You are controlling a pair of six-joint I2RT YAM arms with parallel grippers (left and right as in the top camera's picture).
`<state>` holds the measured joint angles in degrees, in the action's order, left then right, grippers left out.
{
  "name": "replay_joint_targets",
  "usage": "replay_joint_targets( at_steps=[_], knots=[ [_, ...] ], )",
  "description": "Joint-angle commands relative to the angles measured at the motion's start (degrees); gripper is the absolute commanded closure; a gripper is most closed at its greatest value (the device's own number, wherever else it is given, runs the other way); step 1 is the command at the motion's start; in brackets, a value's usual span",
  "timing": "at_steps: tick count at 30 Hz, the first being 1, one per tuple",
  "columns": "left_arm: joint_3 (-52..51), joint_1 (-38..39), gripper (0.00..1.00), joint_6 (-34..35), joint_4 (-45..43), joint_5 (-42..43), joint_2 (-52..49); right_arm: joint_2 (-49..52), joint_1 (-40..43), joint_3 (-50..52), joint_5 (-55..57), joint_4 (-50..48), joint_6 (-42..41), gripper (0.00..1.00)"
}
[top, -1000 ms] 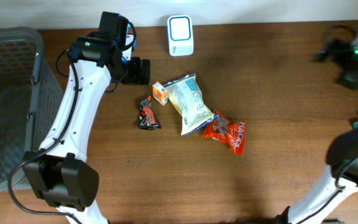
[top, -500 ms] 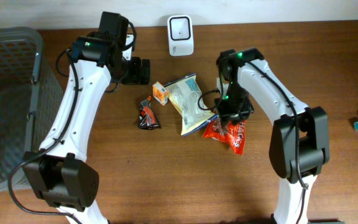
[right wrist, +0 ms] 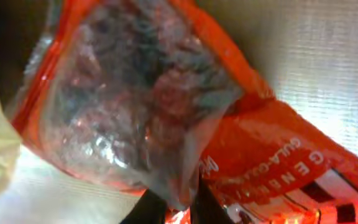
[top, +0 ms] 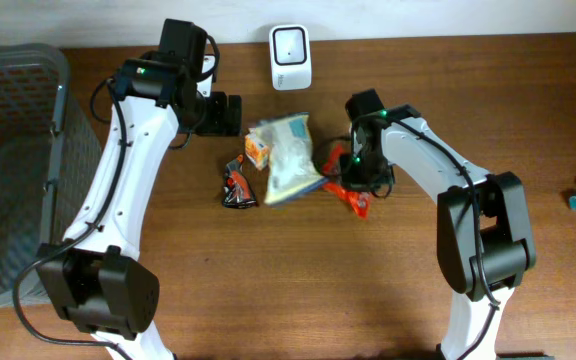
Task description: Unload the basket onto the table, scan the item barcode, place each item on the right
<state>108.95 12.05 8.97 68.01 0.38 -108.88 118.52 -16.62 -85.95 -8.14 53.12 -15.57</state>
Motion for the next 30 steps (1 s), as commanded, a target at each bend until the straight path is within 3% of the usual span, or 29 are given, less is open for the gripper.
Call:
replay_joint_targets(
  at_steps=[1,7,11,15,19,20,21,24,26,28,30],
  knots=[
    [-0.04,-0.15,0.01,-0.76,0.00,-0.37,-0.09,1.88,-0.35,1.38,0.92,-6.54,-1.22,0.86],
    [-0.04,-0.15,0.01,-0.74,0.00,-0.37,-0.09,1.90,-3.56,1.38,-4.81,-13.07,0.57,0.86],
    [-0.04,-0.15,0.01,-0.76,0.00,-0.39,-0.09,1.90,-9.92,1.33,-1.11,-16.00,2.84,0.82],
    [-0.04,-0.15,0.01,-0.74,0.00,-0.37,-0.09,1.38,-9.42,-3.96,1.27,-9.46,2.84,0.82],
    [-0.04,-0.13,0.01,-0.74,0.02,-0.37,-0.09,0.72,-4.00,-18.49,1.60,8.74,2.84,0.48],
    [-0.04,-0.04,0.01,-0.74,0.00,-0.37,-0.09,0.72,-3.17,-20.04,-0.28,10.99,2.86,0.28],
    [-0.04,-0.07,0.01,-0.76,0.00,-0.39,-0.09,0.72,-2.51,-20.37,-3.76,12.13,2.86,0.15],
    [-0.04,-0.11,0.01,-0.74,-0.09,-0.17,-0.09,0.90,-3.28,-18.69,-7.58,12.31,0.98,0.16],
    [-0.04,-0.04,0.01,-0.70,-0.04,0.66,-0.09,0.90,-4.44,-16.81,-7.78,9.14,-2.78,0.33],
    [-0.04,0.07,0.01,-0.72,1.01,7.45,-0.09,0.90,-5.14,-15.78,-8.00,5.86,-4.90,0.59],
    [-0.07,0.35,0.01,-0.74,0.87,11.87,-0.20,0.90,-5.95,-15.78,-9.92,3.91,-4.87,0.71]
  ],
)
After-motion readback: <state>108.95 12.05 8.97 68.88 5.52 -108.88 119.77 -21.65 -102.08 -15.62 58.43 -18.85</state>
